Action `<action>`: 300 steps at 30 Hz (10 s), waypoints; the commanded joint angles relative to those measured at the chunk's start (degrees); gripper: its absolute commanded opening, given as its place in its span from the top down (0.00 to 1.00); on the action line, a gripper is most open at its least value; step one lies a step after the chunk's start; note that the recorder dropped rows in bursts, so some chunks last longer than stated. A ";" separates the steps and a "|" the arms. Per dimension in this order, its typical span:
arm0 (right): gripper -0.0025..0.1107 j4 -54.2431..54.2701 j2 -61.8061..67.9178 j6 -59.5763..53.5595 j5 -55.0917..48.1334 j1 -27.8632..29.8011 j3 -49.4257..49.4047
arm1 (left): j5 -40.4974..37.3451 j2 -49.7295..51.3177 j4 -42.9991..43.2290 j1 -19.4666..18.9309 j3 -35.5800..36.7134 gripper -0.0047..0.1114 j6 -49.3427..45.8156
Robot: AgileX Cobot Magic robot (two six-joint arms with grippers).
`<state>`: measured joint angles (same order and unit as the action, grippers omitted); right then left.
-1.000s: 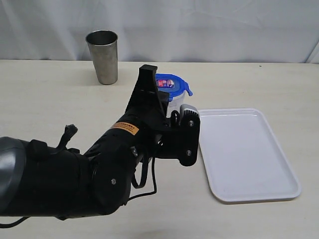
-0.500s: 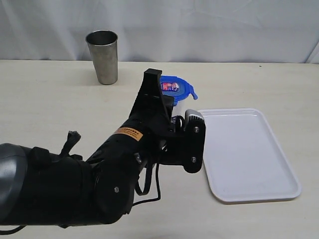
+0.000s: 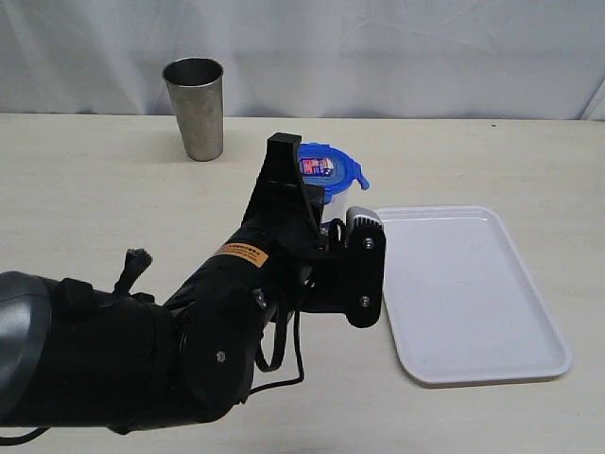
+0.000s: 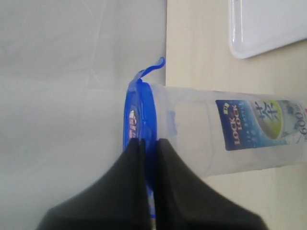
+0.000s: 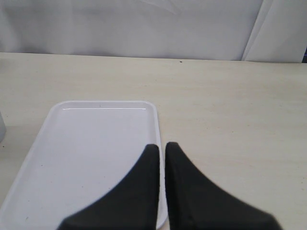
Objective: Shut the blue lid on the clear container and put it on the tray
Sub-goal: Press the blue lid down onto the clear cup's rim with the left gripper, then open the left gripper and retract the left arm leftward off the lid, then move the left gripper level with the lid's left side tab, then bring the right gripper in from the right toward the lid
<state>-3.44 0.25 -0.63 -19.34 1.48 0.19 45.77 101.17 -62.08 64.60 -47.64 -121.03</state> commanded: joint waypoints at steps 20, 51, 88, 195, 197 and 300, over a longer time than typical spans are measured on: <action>0.94 0.10 -0.25 0.21 -0.09 0.36 -0.19 | -0.35 -0.06 -1.65 0.05 0.18 0.96 -1.76; 0.94 0.10 -0.25 0.21 -0.09 0.36 -0.19 | 1.26 -0.06 -1.87 0.05 0.18 0.58 -0.15; 0.94 0.10 -0.25 0.21 -0.09 0.36 -0.19 | 7.83 -1.69 -18.95 0.05 0.18 0.46 5.84; 0.94 -0.38 -0.25 0.21 3.91 0.36 -0.19 | 24.20 20.08 129.07 -53.91 -8.51 0.96 141.99; 0.94 -0.38 -0.25 0.21 6.21 0.36 -0.19 | 24.20 20.08 128.94 -53.91 -8.51 0.96 141.99; 0.94 89.12 106.35 -115.83 -48.43 0.36 57.05 | 22.04 20.08 118.23 -53.91 -10.36 0.96 137.51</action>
<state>83.50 106.69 -115.13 -66.75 1.48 56.86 67.55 121.11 56.62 10.64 -57.29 16.49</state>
